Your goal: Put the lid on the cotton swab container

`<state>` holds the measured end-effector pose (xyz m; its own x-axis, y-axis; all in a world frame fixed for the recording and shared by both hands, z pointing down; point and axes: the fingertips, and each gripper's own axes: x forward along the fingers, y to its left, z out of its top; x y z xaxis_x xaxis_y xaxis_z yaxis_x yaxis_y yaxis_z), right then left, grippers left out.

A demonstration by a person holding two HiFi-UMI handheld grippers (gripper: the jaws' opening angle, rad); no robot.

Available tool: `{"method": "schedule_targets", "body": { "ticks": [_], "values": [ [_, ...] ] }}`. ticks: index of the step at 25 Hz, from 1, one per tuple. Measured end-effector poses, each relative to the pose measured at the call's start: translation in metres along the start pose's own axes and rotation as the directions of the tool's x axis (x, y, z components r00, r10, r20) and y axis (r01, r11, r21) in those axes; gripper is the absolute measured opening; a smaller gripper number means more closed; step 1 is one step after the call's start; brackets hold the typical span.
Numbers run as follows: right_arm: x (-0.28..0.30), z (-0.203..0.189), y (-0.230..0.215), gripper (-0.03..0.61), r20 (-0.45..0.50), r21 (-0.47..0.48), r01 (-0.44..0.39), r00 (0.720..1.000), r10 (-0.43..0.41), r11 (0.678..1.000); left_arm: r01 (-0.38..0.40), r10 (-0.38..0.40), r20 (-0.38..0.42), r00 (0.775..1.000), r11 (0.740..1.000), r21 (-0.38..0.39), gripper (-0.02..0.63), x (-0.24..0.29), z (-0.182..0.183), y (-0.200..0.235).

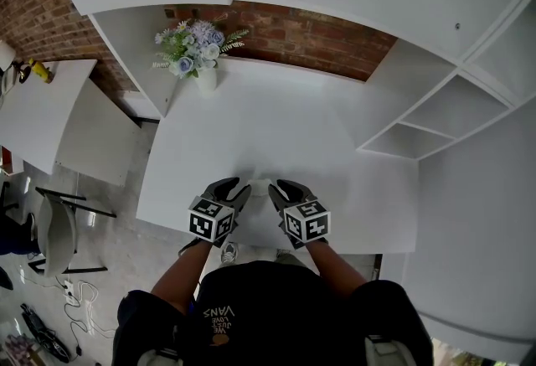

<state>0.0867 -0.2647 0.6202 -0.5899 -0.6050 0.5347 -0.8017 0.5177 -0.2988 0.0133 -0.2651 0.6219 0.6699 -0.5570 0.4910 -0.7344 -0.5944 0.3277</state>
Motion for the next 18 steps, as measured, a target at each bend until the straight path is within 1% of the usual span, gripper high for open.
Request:
{"method": "schedule_targets", "body": {
  "ticks": [9, 15, 18],
  "values": [
    [0.0008, -0.0078, 0.0014, 0.092, -0.019, -0.010, -0.006, 1.000, 0.006, 1.000, -0.010, 0.010, -0.008, 1.000, 1.000, -0.003, 0.130, -0.0007, -0.0087, -0.0019],
    [0.0023, -0.0074, 0.0028, 0.087, -0.017, -0.035, -0.010, 1.000, 0.009, 0.999, -0.012, 0.012, 0.001, 1.000, 1.000, 0.009, 0.130, -0.0007, -0.0077, -0.0024],
    [0.0030, -0.0077, 0.0056, 0.072, -0.008, -0.043, -0.022, 1.000, 0.021, 0.999, -0.015, 0.015, -0.001, 1.000, 1.000, 0.027, 0.130, -0.0010, -0.0081, -0.0025]
  ]
}}
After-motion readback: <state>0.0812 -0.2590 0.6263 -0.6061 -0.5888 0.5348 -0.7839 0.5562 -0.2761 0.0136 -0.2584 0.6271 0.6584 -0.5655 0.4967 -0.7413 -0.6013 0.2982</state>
